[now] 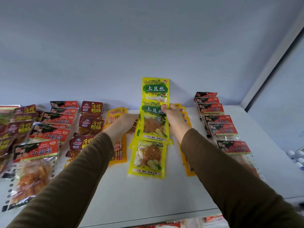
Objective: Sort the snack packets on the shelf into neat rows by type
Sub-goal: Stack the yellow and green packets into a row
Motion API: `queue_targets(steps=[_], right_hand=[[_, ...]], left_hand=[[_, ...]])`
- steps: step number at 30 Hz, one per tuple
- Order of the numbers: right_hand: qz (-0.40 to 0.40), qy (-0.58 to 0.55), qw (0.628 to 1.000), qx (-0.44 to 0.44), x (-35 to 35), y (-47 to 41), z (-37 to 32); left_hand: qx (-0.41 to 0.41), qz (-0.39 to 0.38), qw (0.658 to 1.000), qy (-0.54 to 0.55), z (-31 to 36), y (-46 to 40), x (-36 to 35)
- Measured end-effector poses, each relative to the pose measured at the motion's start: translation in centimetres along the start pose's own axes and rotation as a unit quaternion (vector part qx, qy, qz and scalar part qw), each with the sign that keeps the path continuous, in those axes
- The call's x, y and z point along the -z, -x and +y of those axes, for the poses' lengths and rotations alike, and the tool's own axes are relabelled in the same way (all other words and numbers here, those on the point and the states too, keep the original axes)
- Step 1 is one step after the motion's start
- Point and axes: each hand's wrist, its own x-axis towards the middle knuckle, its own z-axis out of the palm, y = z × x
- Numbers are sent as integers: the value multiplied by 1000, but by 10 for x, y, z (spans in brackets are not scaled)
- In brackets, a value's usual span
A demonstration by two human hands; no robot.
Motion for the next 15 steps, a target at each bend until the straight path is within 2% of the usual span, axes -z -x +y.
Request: queue_targets(steps=[2,6,10,15], right_hand=[[5,1,1000,-1,1,-1,-3],[-39,-33,998,-46,3,4,-11],[-84,-33,992,-88,10,8,-12],[-83,-7,993,-80,13,8,-6]], left_hand=[[-15,-20,999,-34,-3,-1,0],[-45,16,999,-11,-3,-10,1],[-68,44,993,80,0,-18,0],[-77,52,990,106,3,-30,0]])
